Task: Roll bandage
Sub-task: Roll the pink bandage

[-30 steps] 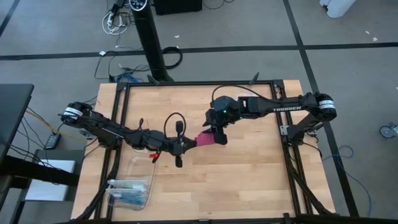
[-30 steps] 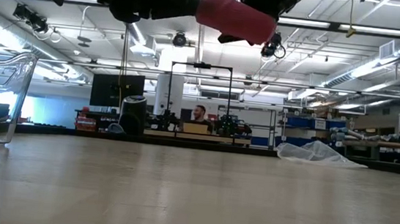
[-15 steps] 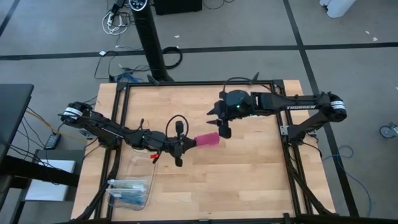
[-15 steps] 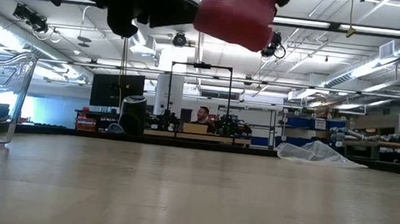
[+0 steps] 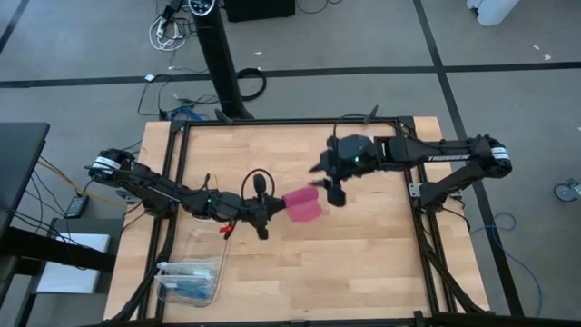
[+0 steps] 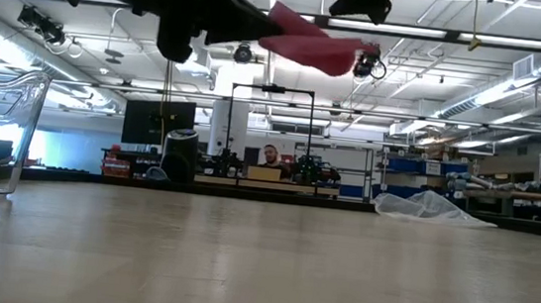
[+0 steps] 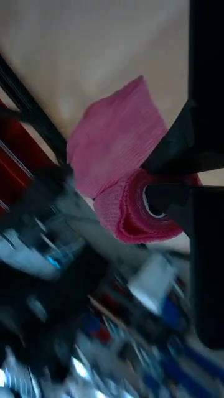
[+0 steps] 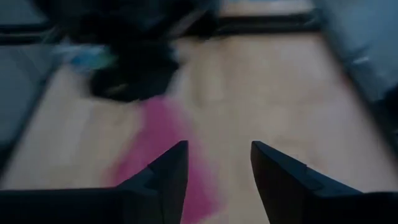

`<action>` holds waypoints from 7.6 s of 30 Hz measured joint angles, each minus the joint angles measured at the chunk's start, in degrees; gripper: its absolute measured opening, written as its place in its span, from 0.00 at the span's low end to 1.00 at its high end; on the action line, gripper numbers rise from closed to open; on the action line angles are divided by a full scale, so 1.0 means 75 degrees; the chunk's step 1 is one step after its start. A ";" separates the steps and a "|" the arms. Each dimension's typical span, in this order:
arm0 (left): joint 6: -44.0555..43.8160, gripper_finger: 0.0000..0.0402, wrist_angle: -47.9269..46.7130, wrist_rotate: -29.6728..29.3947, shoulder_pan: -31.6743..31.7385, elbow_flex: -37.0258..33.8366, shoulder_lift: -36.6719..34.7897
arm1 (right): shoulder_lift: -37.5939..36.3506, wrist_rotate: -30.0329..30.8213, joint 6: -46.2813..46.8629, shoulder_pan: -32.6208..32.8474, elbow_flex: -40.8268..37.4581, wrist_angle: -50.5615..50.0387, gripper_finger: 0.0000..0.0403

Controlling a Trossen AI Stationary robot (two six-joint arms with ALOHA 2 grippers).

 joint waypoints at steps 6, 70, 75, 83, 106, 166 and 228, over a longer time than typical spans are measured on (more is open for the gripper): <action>0.1022 0.05 0.0007 -0.0406 0.0003 0.0000 0.0000 | 0.0025 0.0154 0.0267 0.0445 -0.0437 -0.0118 0.45; -0.4937 0.05 0.0253 0.0555 0.1970 -0.0773 0.1501 | 0.0431 0.2332 -0.1217 0.1451 -0.1744 0.0759 0.39; -0.3939 0.05 0.1013 -0.0636 0.1955 -0.1003 0.2421 | 0.0431 0.2334 -0.1067 0.1372 -0.2113 0.1042 0.39; -0.3523 0.18 0.1253 -0.1789 0.1950 -0.0988 0.3236 | 0.0428 0.2101 -0.0978 0.1355 -0.2442 0.1551 0.39; -0.4935 0.44 0.0010 -0.1492 0.1173 -0.0968 0.2584 | 0.0425 0.1080 -0.0442 0.1078 -0.2442 0.1633 0.39; -0.6612 0.18 0.0008 0.0483 0.2457 -0.1058 0.1859 | 0.4813 0.0856 0.0987 -0.0883 -0.2238 0.6204 0.02; -0.6898 0.18 0.0541 0.0082 0.1571 -0.0989 0.2309 | 0.4322 0.1089 0.0471 -0.0056 -0.2430 0.5835 0.00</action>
